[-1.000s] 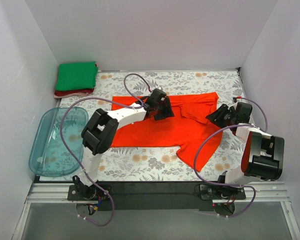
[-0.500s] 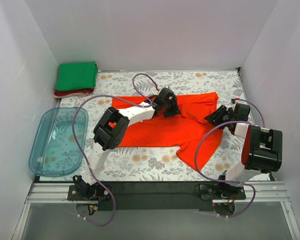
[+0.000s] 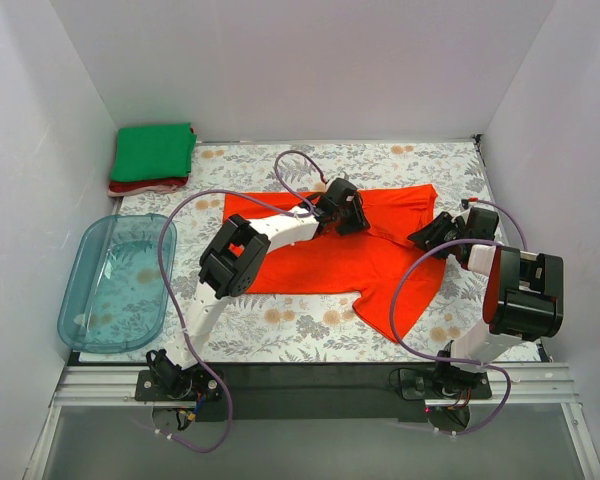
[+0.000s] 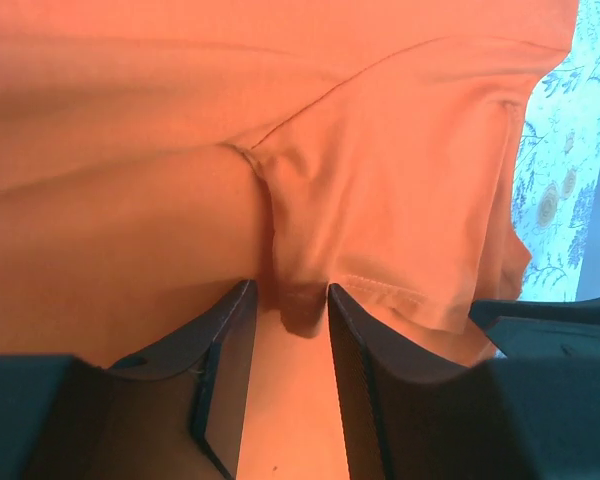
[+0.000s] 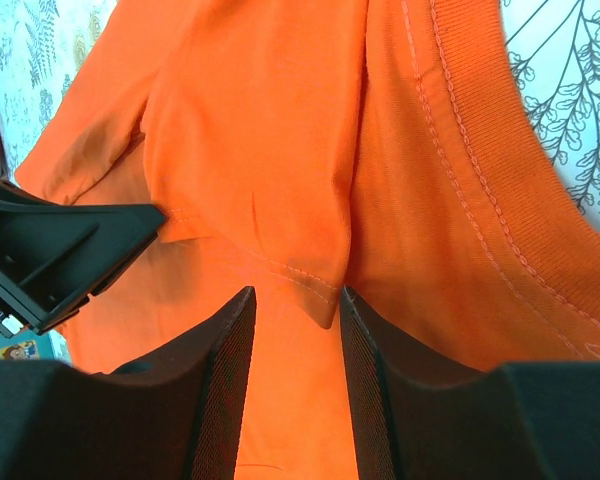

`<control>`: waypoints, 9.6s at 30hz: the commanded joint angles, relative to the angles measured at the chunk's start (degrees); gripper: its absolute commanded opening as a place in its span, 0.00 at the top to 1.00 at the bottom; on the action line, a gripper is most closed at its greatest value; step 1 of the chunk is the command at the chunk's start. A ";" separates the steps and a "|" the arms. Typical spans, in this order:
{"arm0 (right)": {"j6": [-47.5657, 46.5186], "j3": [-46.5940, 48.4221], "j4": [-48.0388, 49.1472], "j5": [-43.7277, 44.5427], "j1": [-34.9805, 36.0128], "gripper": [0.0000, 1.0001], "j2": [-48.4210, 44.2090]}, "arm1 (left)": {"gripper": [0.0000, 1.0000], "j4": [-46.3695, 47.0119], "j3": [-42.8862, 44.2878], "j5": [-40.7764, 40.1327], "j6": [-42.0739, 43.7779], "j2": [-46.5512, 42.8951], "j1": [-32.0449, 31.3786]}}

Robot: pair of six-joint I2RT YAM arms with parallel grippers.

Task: Fold and stack the t-shirts
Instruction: Fold the tshirt

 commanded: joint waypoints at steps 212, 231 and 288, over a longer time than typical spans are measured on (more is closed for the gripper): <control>9.13 43.51 11.06 -4.23 -7.17 0.55 41.43 | 0.57 -5.46 -16.83 -4.27 10.99 -10.61 36.29; -2.64 36.41 -4.11 -4.77 -6.74 0.43 16.76 | 0.34 -9.40 -19.98 -10.76 16.44 -32.21 32.78; -13.64 5.11 -42.74 38.58 9.27 0.49 -19.92 | 0.94 -28.31 -62.88 -24.30 0.97 -56.66 18.80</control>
